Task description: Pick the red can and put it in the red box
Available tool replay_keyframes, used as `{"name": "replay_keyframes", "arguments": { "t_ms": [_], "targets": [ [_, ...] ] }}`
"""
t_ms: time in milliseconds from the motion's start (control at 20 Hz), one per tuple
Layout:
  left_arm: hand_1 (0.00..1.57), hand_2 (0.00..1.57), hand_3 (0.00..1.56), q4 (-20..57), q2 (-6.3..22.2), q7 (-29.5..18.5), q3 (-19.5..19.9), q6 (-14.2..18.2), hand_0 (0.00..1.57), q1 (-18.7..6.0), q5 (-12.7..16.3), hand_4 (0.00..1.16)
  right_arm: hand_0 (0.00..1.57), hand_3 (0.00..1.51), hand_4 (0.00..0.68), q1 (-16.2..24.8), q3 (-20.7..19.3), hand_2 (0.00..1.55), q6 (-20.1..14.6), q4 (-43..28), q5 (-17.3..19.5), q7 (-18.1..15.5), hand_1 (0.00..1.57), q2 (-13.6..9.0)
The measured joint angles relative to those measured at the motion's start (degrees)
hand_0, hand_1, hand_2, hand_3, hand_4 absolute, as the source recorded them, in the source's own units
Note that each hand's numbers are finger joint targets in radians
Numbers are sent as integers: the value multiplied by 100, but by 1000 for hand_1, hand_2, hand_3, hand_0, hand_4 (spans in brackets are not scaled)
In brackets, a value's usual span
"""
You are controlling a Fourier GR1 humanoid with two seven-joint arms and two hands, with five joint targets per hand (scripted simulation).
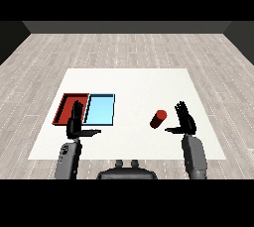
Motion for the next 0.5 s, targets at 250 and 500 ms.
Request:
{"name": "replay_keyframes", "arguments": {
  "t_ms": [250, 500],
  "targets": [
    [0, 0, 0, 35, 27, -69, 67, -129, 0, 34, 139, 0, 0, 0, 0, -138, 127, 0, -143, 226, 31, -67, 0, 200],
    [0, 0, 0, 108, 31, -11, 117, -102, 0, -91, 179, 0, 0, 0, 0, -257, 180, 0, -168, 501, -17, -178, 0, 263]
  ]
}}
